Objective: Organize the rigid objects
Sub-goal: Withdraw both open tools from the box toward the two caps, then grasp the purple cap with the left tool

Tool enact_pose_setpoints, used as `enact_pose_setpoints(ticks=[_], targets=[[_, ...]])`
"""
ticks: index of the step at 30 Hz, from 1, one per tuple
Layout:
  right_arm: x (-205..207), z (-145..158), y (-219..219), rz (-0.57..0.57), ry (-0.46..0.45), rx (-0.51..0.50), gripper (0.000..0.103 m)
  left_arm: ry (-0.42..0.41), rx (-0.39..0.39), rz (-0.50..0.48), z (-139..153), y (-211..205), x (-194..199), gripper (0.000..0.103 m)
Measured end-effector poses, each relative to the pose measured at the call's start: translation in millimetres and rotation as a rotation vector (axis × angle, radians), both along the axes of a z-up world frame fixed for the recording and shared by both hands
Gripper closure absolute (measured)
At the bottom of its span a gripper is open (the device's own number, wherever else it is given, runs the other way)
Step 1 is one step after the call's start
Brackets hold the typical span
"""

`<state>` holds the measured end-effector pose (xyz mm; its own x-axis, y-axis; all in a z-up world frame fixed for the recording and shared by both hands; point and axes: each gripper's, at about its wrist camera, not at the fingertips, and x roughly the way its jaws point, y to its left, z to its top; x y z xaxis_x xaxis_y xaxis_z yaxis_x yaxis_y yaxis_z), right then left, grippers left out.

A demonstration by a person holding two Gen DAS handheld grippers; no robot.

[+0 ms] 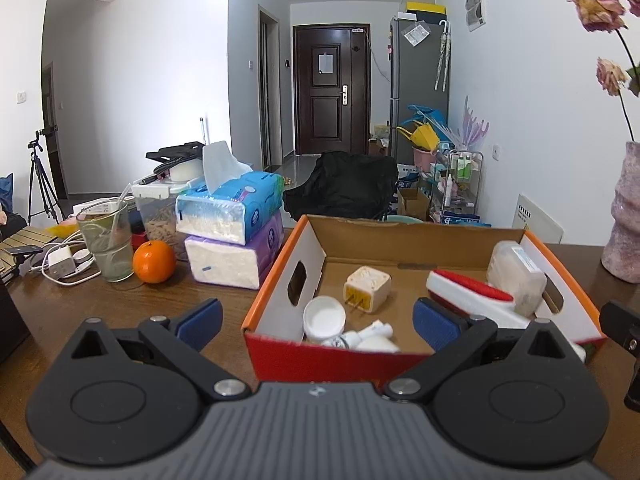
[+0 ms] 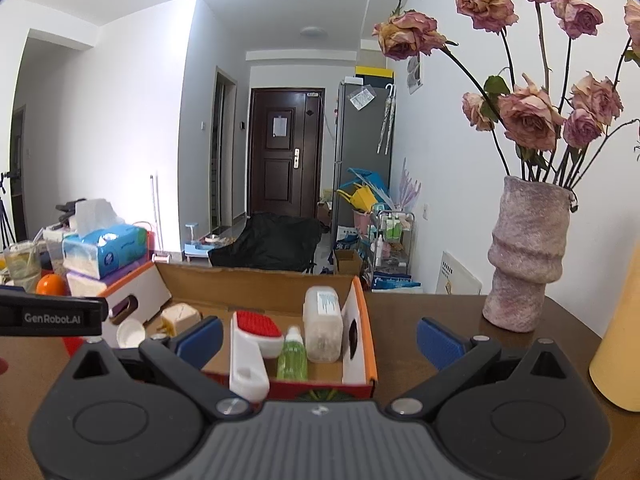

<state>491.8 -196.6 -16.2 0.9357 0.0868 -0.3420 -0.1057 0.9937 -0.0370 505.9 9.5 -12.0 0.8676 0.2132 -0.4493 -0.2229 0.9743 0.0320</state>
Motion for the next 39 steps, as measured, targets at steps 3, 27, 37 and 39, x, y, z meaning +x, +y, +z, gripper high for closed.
enact_pose_setpoints(ticks=[3,27,37,39], targets=[[-8.8,-3.0,-2.8,-0.003,0.010,-0.002,0.000,0.007,0.006,-0.006,-3.7,-1.2,-10.5,0.000],[-61.3,-39.1,-17.5,-0.017,0.130,-0.036,0.000,0.103,0.040,-0.062,-37.1,-27.7,-68.9,0.000],[-55.0,-57.2,-35.6,-0.053,0.200,-0.009,0.000,0.173,0.057,-0.106,-59.2,-44.4,-67.4,0.000],[-52.4,-60.1,-38.0,-0.059,0.212,0.001,0.000,0.185,0.054,-0.110,-62.6,-44.7,-64.8,0.000]])
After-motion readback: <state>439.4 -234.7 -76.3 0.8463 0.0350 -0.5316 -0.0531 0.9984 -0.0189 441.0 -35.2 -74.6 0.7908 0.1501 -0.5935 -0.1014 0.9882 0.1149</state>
